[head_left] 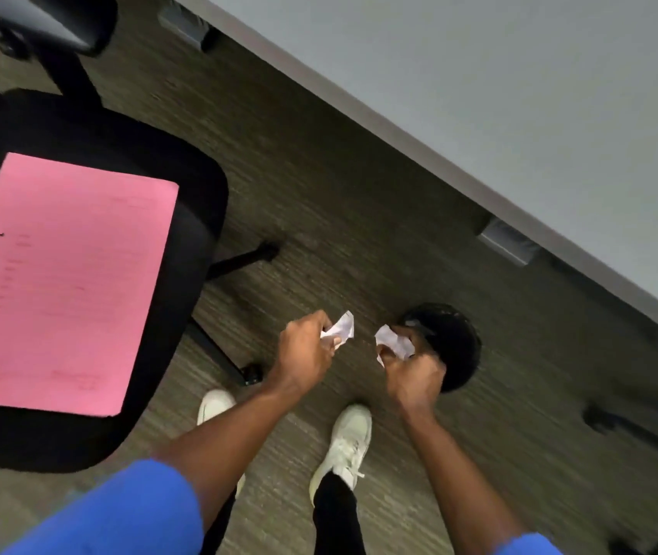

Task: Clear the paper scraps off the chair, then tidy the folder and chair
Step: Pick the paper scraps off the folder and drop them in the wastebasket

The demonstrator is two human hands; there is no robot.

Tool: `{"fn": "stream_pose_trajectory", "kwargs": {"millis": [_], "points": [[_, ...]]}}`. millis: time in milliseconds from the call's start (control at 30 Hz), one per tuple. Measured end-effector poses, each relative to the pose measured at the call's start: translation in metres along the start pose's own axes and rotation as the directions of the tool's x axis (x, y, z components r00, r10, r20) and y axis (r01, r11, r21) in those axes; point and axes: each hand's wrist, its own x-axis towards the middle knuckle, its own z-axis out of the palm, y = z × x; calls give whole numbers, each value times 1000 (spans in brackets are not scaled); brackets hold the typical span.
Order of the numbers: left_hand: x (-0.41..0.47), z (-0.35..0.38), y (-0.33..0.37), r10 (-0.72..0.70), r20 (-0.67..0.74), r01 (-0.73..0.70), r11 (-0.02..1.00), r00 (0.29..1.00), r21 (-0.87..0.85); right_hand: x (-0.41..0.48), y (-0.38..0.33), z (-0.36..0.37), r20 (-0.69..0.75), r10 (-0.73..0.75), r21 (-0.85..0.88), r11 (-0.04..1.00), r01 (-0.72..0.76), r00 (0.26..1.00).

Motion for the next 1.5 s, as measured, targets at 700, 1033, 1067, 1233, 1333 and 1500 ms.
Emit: {"fn": "stream_pose_trajectory", "kwargs": {"millis": [700, 1033, 1067, 1233, 1333, 1500], "points": [[23, 219, 106, -78, 194, 79, 997, 978, 6, 101, 142, -86, -31, -33, -37, 999, 32, 999], [24, 235, 99, 0, 493, 125, 967, 870, -221, 112, 155, -80, 159, -123, -133, 980, 145, 980], [23, 231, 96, -19, 492, 140, 968, 871, -210, 112, 154, -79, 173, -120, -137, 980, 145, 978], [22, 209, 78, -57, 459, 9, 994, 887, 107, 105, 149, -71, 196, -111, -148, 979, 142, 974], [22, 185, 69, -38, 466, -84, 968, 884, 238, 98, 142, -63, 178, -88, -159, 980, 117, 980], [21, 136, 46, -48, 363, -45, 969, 931, 245, 83, 111, -49, 244, -87, -147, 981, 126, 966]]}}
